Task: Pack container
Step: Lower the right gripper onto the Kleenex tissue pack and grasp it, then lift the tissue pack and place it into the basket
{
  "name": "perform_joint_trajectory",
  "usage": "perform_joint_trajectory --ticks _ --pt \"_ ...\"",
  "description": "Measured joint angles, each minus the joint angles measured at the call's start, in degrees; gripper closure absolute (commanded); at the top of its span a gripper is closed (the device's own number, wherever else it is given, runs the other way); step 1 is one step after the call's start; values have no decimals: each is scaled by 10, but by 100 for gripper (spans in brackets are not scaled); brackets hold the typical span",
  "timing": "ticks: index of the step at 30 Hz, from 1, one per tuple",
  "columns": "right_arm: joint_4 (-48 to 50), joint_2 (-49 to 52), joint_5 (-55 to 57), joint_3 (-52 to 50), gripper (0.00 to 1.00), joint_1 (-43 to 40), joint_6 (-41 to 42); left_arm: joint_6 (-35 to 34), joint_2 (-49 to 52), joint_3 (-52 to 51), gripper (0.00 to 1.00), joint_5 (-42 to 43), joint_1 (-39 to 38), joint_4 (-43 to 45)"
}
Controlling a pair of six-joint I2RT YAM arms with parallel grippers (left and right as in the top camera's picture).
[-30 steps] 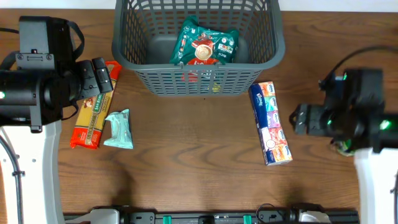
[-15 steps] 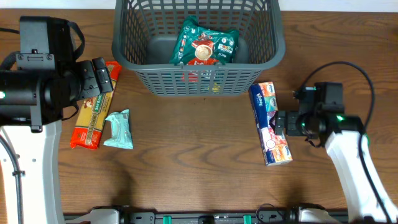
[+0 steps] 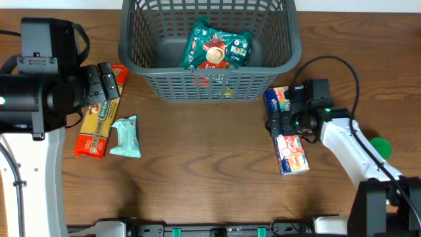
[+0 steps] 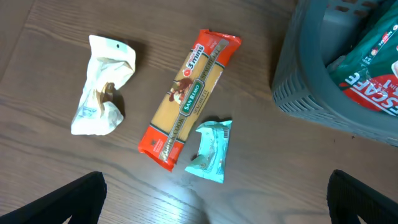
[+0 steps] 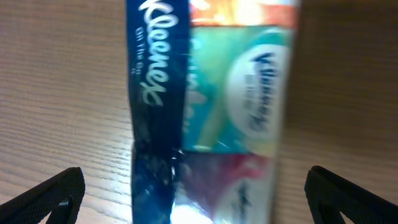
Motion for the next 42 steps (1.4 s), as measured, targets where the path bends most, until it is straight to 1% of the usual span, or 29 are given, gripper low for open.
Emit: perform_joint_trajectory --ticks 6,7,8,9,10,11,12,13,14,15,21,26,30,33,35,38,42 --pt "11 46 20 0 1 7 2 0 0 0 1 0 0 0" --pt "14 53 25 0 2 7 2 0 0 0 1 0 0 0" --pt "18 59 30 0 7 7 2 0 0 0 1 0 0 0" --pt "21 65 35 0 15 7 3 0 0 0 1 0 0 0" --pt "21 70 39 0 26 7 2 0 0 0 2 0 0 0" --pt "21 75 43 0 50 7 3 0 0 0 1 0 0 0" --pt "20 79 47 0 65 7 6 0 0 0 1 0 0 0" --pt "18 83 50 0 77 7 10 0 0 0 1 0 0 0" --pt "18 83 52 0 85 7 11 0 0 0 1 0 0 0" --pt "17 81 54 2 98 7 13 0 0 0 1 0 0 0" --pt "-1 71 55 13 99 7 33 0 0 0 1 0 0 0" --pt "-82 57 57 57 99 -5 47 0 0 0 1 0 0 0" --pt "-119 7 75 167 99 -48 87 0 0 0 2 0 0 0" --pt "-123 -36 92 246 99 -78 116 0 0 0 1 0 0 0" --pt "-123 -62 103 295 99 -92 119 0 0 0 1 0 0 0" --pt "-131 -79 89 362 99 -90 76 0 0 0 1 0 0 0" --pt "-138 -78 39 432 99 -59 -43 0 0 0 1 0 0 0"
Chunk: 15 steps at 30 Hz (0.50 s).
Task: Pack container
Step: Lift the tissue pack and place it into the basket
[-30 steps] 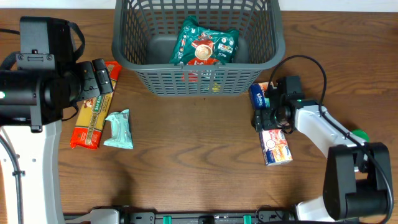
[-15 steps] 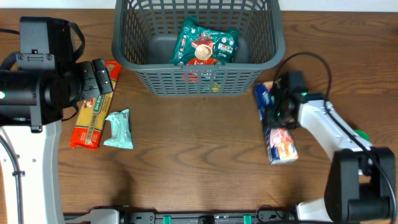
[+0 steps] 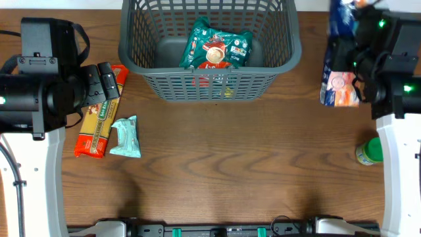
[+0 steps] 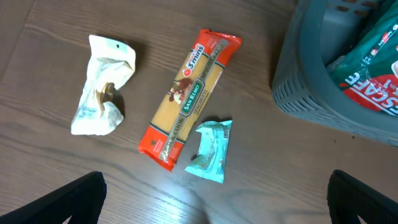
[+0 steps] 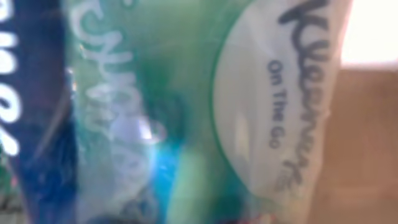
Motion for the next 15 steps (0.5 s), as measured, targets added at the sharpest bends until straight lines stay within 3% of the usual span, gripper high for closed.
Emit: perform_joint_trajectory --ticks 6,15 --pt "-3 19 -71 101 99 99 -190 0 0 0 1 0 0 0" --pt "-49 160 -91 297 99 158 -325 0 0 0 1 0 0 0"
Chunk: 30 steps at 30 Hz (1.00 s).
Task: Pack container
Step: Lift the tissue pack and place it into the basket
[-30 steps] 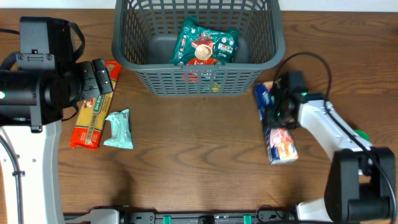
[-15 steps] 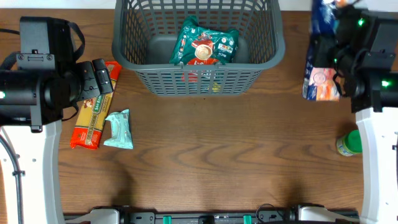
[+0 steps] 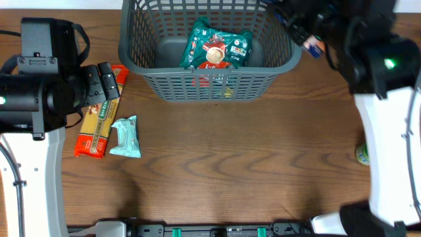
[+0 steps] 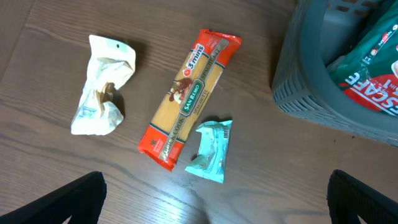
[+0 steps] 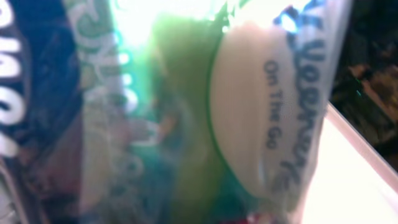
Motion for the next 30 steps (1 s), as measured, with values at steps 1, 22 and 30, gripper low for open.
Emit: perform_joint_trajectory --ticks 1,22,30 --pt "-10 25 0 20 99 9 -17 0 0 0 1 0 0 0" --pt "-154 333 -38 60 1 61 -144 0 0 0 1 0 0 -2" --pt "-164 343 -43 64 1 61 -94 0 0 0 1 0 0 -2"
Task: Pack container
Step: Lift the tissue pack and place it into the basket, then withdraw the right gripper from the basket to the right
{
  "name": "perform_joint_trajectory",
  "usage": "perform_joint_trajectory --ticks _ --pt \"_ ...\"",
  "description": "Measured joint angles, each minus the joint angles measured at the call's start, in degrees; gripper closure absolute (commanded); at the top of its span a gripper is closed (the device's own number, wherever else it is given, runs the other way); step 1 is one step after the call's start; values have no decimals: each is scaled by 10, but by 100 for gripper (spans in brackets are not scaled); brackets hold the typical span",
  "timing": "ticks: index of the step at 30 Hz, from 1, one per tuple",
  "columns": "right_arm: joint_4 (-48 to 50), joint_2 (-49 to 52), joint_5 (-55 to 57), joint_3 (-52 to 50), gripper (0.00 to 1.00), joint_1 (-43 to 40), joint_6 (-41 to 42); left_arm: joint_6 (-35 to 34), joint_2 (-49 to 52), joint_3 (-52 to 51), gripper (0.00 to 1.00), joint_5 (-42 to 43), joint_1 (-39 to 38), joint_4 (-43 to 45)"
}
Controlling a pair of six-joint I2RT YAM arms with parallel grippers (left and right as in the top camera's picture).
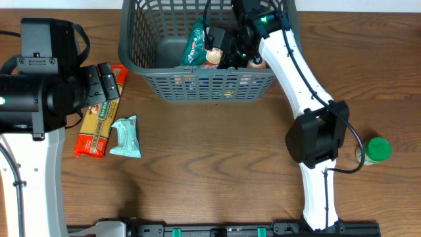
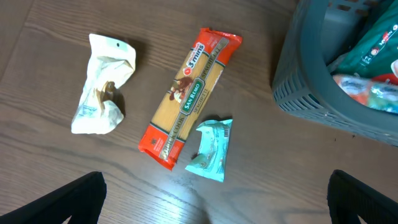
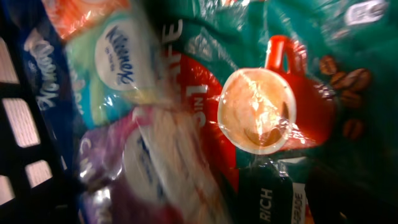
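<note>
The grey mesh basket (image 1: 291,46) stands at the table's back. In it lies a green coffee bag (image 3: 280,93) with a red cup printed on it. A Kleenex tissue pack (image 3: 118,93) lies blurred against the bag's left side, loose from my right gripper (image 1: 231,52). That gripper is down inside the basket, open, its dark fingers at the lower corners of the right wrist view. My left gripper (image 2: 214,199) hangs open above the table, left of the basket (image 2: 311,93), holding nothing.
A red San Remo pasta pack (image 2: 189,96), a small teal packet (image 2: 211,149) and a crumpled white bag (image 2: 102,93) lie left of the basket. A green-capped bottle (image 1: 377,148) stands at the right edge, beside the right arm's base.
My right gripper was above the basket's right rim, shut on the tissue pack. Now it is down inside the basket, open, with the pack lying on the coffee bag. The left arm stayed still.
My right gripper stood open around the tissue pack on the table right of the basket. Then it held the pack up at the back right, then over the basket's rim. Now the pack lies in the basket, released. The left gripper stayed open over the left items.
</note>
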Motion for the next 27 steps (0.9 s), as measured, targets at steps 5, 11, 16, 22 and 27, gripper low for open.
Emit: perform_joint_trajectory --ticks 5,11,16,22,27 --pt "42 -49 -2 7 1 -1 65 0 0 0 1 0 0 0" --pt "78 -163 74 81 1 -44 260 0 0 0 1 0 0 0" --pt "-60 -269 157 118 1 -194 447 0 0 0 1 0 0 0" --pt "-237 -273 195 114 1 -340 587 0 0 0 1 0 0 0" --pt "-292 -255 191 95 1 -406 627 0 0 0 2 0 0 0"
